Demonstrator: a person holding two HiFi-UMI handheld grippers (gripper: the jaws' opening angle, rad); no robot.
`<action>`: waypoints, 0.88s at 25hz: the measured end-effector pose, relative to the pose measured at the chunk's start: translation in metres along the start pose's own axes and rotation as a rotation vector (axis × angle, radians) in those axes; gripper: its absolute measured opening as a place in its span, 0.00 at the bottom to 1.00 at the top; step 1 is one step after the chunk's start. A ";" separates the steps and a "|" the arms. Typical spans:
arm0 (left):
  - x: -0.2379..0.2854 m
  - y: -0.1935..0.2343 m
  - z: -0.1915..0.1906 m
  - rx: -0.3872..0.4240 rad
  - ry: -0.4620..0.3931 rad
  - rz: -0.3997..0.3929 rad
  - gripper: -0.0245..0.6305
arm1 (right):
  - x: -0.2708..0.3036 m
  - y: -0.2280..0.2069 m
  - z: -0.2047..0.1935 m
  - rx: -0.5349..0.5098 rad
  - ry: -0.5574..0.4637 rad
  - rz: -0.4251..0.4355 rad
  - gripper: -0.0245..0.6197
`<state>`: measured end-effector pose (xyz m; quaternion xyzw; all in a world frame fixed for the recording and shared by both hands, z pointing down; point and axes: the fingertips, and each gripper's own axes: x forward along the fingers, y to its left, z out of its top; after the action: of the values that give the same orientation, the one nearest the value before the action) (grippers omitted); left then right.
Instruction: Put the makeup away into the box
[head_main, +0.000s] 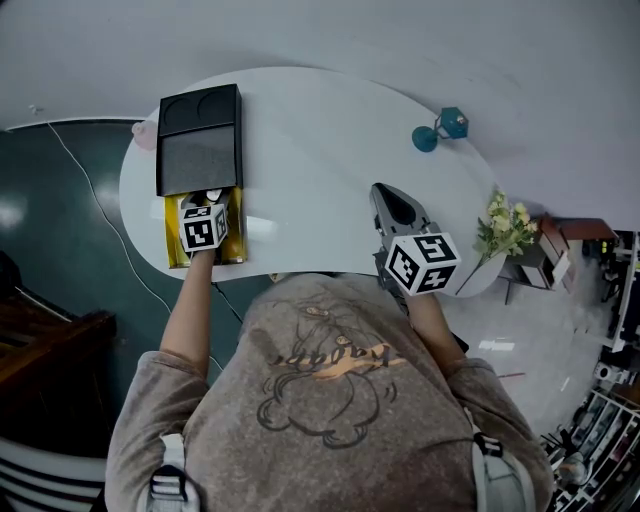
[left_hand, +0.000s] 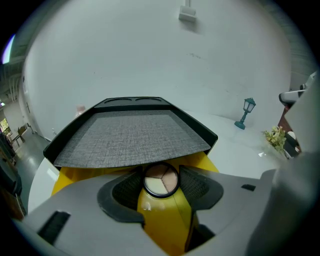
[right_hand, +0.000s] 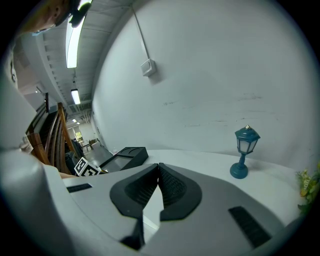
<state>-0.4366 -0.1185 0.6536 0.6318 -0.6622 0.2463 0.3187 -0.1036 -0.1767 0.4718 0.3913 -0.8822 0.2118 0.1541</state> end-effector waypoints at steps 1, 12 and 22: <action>0.000 0.000 0.000 0.001 0.001 0.002 0.41 | 0.000 0.000 0.000 0.002 0.000 0.000 0.04; -0.004 -0.004 -0.002 -0.012 0.026 0.019 0.42 | 0.004 0.001 -0.006 0.003 0.016 0.033 0.04; -0.035 -0.011 0.000 -0.054 0.011 0.024 0.42 | 0.011 0.013 -0.004 -0.038 0.029 0.127 0.04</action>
<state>-0.4256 -0.0957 0.6272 0.6137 -0.6744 0.2354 0.3363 -0.1201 -0.1737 0.4768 0.3286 -0.9067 0.2101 0.1607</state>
